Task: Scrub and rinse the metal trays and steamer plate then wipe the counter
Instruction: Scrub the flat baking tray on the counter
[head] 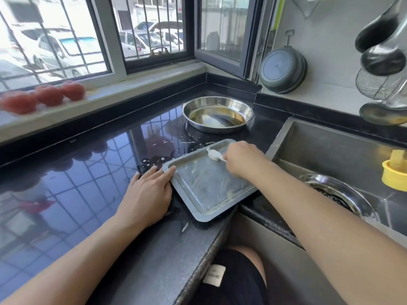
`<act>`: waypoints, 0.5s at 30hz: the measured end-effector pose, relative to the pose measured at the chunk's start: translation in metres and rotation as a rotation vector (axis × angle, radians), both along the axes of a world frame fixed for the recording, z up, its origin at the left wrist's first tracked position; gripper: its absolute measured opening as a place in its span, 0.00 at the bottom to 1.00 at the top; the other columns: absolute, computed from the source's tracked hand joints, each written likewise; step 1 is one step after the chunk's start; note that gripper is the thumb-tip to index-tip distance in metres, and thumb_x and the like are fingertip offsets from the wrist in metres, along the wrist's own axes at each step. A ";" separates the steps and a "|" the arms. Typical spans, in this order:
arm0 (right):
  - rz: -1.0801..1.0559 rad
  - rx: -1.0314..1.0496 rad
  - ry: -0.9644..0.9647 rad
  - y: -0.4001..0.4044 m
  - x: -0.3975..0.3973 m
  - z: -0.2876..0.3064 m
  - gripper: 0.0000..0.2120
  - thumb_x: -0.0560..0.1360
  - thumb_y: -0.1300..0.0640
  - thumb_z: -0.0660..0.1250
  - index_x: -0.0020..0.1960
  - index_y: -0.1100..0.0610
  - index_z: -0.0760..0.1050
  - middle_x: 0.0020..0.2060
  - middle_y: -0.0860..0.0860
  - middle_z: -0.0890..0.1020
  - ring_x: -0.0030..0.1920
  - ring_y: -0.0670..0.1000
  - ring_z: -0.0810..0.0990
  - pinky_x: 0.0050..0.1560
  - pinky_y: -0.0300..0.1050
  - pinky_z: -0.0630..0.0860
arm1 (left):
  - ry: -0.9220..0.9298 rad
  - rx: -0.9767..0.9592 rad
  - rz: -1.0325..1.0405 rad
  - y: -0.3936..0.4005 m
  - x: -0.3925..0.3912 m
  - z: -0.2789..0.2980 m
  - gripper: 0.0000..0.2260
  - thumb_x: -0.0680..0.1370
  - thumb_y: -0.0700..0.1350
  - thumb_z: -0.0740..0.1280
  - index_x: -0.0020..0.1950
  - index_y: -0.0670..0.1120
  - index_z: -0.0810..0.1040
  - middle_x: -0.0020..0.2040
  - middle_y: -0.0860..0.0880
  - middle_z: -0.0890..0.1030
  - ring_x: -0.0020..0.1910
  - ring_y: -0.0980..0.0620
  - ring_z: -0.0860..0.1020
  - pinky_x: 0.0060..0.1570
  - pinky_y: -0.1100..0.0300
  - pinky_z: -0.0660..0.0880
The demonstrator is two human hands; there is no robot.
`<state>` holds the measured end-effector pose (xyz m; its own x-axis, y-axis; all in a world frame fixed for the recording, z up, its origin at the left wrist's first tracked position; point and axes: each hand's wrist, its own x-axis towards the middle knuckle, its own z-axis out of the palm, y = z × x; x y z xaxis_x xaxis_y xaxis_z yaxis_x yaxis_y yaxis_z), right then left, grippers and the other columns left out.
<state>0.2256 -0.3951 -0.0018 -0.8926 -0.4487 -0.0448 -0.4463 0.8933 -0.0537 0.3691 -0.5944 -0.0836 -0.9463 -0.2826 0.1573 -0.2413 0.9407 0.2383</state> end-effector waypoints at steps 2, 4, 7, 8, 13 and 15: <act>0.118 0.002 -0.024 -0.015 0.007 0.002 0.14 0.79 0.60 0.62 0.61 0.53 0.80 0.54 0.54 0.79 0.46 0.56 0.74 0.46 0.49 0.74 | -0.007 -0.003 -0.004 0.001 0.001 0.002 0.24 0.86 0.48 0.51 0.83 0.52 0.60 0.77 0.55 0.72 0.82 0.50 0.60 0.79 0.43 0.57; 0.276 -0.007 -0.097 -0.028 0.026 0.003 0.12 0.81 0.59 0.62 0.61 0.52 0.81 0.54 0.53 0.81 0.48 0.56 0.78 0.48 0.49 0.77 | -0.014 -0.005 -0.003 0.001 0.001 0.003 0.25 0.86 0.48 0.50 0.84 0.49 0.58 0.79 0.55 0.69 0.82 0.50 0.59 0.80 0.43 0.56; 0.403 0.048 -0.103 -0.033 0.040 0.001 0.07 0.83 0.58 0.62 0.53 0.54 0.79 0.50 0.54 0.80 0.44 0.56 0.78 0.39 0.48 0.74 | -0.018 0.010 0.012 0.003 0.001 0.005 0.25 0.86 0.47 0.50 0.84 0.47 0.57 0.81 0.53 0.67 0.83 0.51 0.58 0.80 0.44 0.55; 0.429 0.073 -0.083 -0.031 0.041 0.003 0.09 0.82 0.58 0.62 0.55 0.54 0.81 0.49 0.54 0.80 0.43 0.55 0.77 0.39 0.48 0.74 | -0.015 0.014 0.020 0.003 0.001 0.005 0.25 0.86 0.47 0.51 0.84 0.47 0.58 0.80 0.53 0.68 0.83 0.51 0.58 0.80 0.44 0.55; 0.528 0.205 -0.115 0.015 0.046 0.006 0.10 0.82 0.55 0.62 0.45 0.55 0.77 0.40 0.53 0.76 0.39 0.58 0.76 0.43 0.54 0.78 | -0.016 -0.004 0.037 0.004 0.000 0.005 0.25 0.85 0.46 0.50 0.83 0.48 0.56 0.79 0.52 0.71 0.82 0.51 0.60 0.79 0.44 0.58; 0.511 0.225 -0.146 0.045 0.050 0.004 0.07 0.82 0.52 0.61 0.51 0.52 0.77 0.41 0.51 0.76 0.42 0.59 0.78 0.44 0.56 0.78 | -0.028 0.005 0.035 0.004 0.000 0.006 0.26 0.84 0.44 0.51 0.84 0.49 0.56 0.79 0.52 0.69 0.82 0.51 0.58 0.80 0.44 0.56</act>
